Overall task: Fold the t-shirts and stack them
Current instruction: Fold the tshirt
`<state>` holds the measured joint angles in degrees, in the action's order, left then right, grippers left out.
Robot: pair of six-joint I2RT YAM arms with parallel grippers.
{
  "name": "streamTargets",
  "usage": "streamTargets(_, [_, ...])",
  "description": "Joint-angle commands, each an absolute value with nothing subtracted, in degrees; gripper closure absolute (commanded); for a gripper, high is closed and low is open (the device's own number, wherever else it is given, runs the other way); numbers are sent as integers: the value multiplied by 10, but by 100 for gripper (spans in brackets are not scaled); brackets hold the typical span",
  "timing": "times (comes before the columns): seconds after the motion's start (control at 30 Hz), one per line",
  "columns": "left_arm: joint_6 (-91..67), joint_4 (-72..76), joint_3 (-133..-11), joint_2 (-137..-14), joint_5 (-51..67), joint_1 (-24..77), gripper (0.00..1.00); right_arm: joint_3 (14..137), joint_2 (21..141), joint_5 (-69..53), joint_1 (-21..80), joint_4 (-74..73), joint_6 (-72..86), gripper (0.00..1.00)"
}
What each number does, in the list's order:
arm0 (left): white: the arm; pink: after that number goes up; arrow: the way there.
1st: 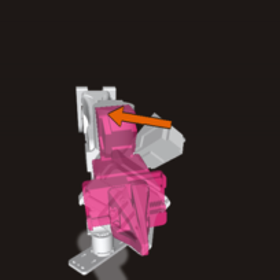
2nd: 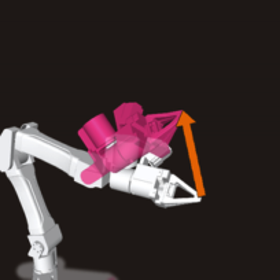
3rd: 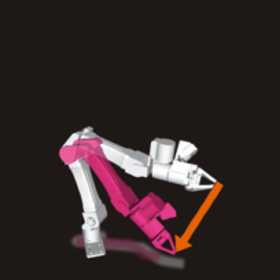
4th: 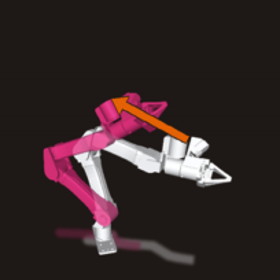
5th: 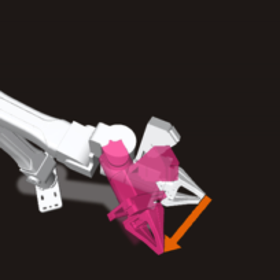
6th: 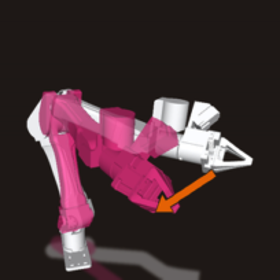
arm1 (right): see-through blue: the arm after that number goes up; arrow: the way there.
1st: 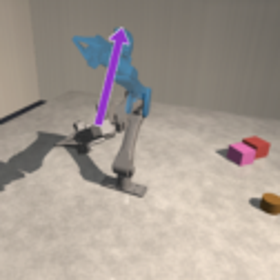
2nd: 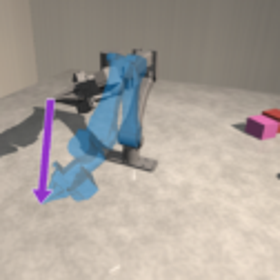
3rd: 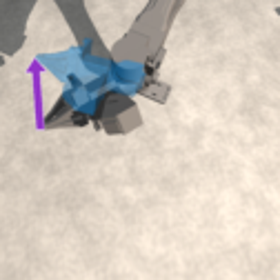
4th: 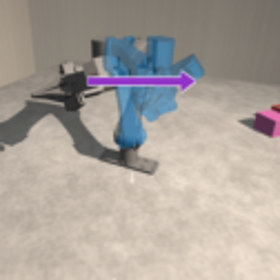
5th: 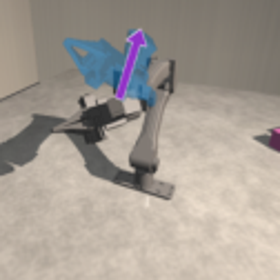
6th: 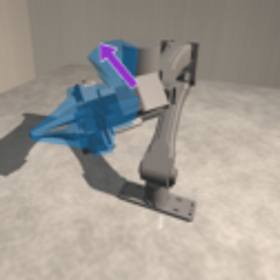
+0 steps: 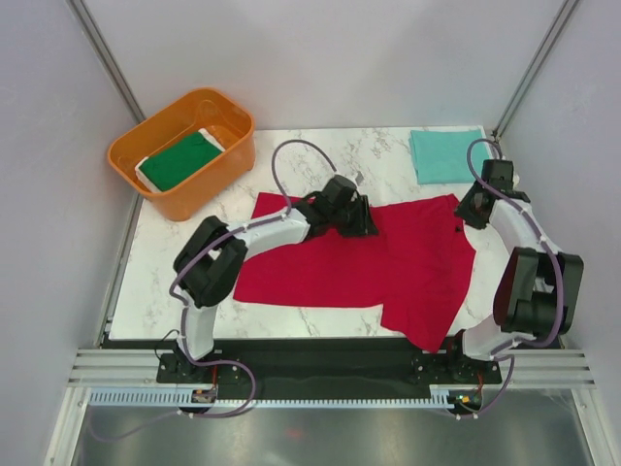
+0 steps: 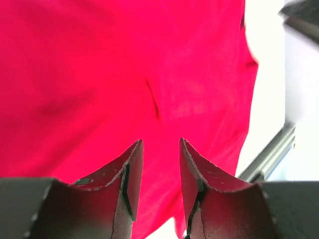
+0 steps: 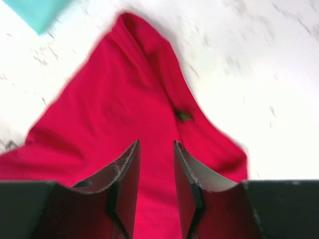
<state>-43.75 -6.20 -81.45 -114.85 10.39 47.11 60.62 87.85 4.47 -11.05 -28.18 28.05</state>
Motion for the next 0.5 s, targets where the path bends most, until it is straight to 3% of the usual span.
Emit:
streamTargets(0.0, [-370, -71, -805, -1100, 83, 392, 57, 663, 951, 4, -111, -225, 203, 60])
streamTargets(0.47, [-330, -84, -857, -1209, 142, 237, 59, 812, 1134, -75, -132, -186, 122, 63])
